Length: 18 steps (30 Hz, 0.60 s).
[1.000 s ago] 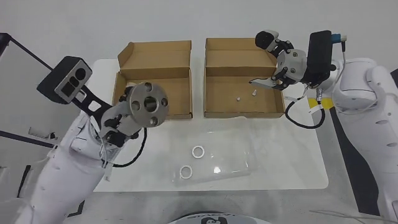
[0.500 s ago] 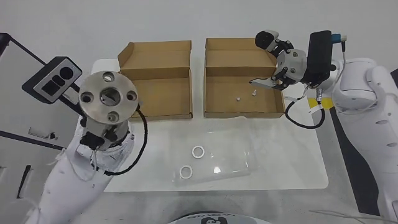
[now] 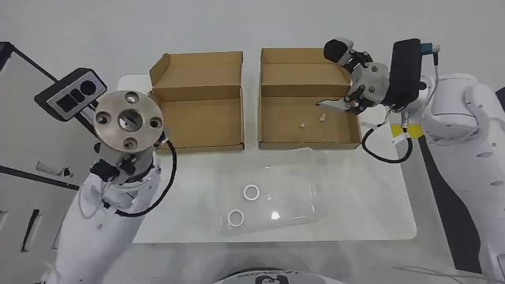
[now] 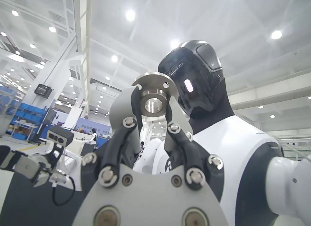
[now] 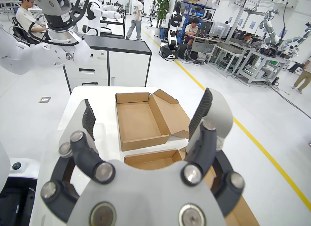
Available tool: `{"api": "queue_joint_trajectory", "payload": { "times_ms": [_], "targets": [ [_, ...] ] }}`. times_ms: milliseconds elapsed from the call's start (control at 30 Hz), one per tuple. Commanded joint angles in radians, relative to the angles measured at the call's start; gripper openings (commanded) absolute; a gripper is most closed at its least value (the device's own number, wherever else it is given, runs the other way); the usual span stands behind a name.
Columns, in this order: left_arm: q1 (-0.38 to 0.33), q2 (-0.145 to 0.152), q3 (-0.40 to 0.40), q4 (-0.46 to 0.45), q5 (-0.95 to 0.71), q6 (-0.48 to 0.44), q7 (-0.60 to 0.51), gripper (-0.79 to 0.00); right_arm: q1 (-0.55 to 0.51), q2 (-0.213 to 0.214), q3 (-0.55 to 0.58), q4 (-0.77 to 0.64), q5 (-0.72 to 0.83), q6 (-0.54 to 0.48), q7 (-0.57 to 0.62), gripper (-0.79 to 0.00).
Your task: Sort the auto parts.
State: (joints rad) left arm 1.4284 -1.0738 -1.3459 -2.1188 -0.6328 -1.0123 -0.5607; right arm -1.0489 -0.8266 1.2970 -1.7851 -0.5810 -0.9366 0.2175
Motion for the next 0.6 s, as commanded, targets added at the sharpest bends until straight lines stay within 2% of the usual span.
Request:
{"api": "queue_joint_trajectory", "payload": {
  "times_ms": [0, 67, 200, 567],
  "targets": [
    [0.012, -0.017, -0.028, 0.026, -0.085, 0.0, -0.144, -0.785, 0.0, 0.0, 0.0, 0.0, 0.0, 0.0, 0.0, 0.0],
    [0.024, -0.036, -0.053, 0.054, -0.155, 0.0, -0.247, -0.785, 0.0, 0.0, 0.0, 0.0, 0.0, 0.0, 0.0, 0.0],
    [0.037, -0.06, -0.059, 0.061, -0.111, 0.0, -0.247, -0.785, 0.0, 0.0, 0.0, 0.0, 0.0, 0.0, 0.0, 0.0],
    [0.075, -0.127, -0.085, 0.037, -0.261, 0.0, -0.247, -0.785, 0.0, 0.0, 0.0, 0.0, 0.0, 0.0, 0.0, 0.0]
  ]
}}
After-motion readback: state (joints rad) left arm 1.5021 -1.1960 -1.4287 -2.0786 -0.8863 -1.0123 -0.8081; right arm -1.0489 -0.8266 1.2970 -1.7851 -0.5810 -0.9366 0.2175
